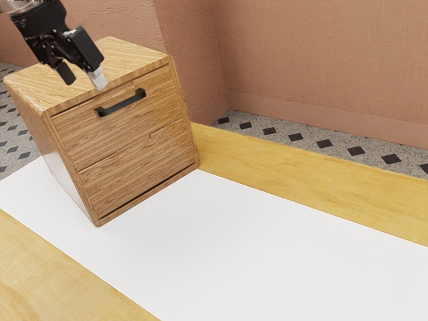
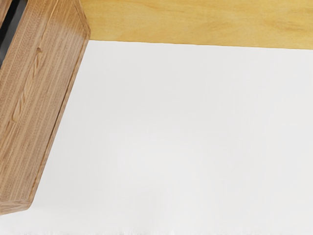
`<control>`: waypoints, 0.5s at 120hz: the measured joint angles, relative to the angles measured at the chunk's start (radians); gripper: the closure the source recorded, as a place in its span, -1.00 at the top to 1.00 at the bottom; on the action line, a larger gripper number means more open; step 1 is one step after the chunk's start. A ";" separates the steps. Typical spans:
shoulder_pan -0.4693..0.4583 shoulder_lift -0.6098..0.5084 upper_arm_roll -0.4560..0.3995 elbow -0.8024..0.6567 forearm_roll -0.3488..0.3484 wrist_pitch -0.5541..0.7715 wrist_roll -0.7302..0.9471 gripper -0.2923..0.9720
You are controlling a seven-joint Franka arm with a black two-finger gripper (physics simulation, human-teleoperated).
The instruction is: Pull the drawer handle with one arm to open the drawer
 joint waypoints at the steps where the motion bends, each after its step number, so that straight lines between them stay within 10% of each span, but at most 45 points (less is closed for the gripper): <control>1: 0.001 0.000 0.000 0.000 0.000 -0.001 0.001 0.54; 34: -0.014 0.011 -0.002 -0.003 0.008 -0.034 0.024 0.54; 60: -0.105 0.068 -0.040 -0.014 0.157 -0.042 0.001 0.54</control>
